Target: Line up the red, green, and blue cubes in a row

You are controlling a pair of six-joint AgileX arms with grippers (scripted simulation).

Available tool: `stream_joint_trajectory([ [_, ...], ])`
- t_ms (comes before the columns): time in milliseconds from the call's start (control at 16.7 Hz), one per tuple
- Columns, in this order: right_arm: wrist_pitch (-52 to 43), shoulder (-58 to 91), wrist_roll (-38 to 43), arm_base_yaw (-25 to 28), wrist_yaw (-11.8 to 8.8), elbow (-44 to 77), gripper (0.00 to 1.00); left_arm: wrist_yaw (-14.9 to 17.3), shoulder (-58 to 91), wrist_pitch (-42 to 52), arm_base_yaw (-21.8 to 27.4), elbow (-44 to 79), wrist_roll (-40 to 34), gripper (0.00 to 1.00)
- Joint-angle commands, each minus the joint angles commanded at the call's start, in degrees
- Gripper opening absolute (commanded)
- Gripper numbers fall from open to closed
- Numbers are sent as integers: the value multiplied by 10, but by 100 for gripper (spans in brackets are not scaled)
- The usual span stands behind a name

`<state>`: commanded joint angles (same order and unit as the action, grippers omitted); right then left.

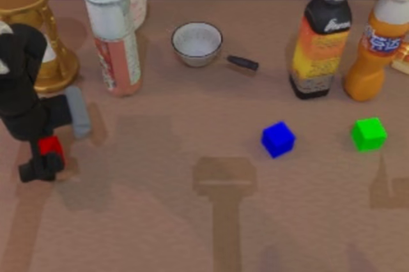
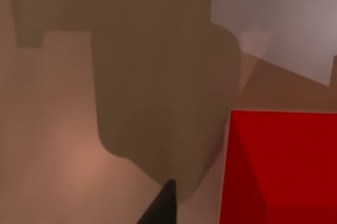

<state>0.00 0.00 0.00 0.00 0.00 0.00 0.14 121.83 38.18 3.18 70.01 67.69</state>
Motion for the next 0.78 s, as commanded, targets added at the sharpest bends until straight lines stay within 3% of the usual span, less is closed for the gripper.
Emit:
stream_joint_trajectory([
  [240,0,0,0,0,0,0,100,0,0,0,0,0,0,2],
  [780,0,0,0,0,0,0,100,6,-27,28,0,3,-12,0],
])
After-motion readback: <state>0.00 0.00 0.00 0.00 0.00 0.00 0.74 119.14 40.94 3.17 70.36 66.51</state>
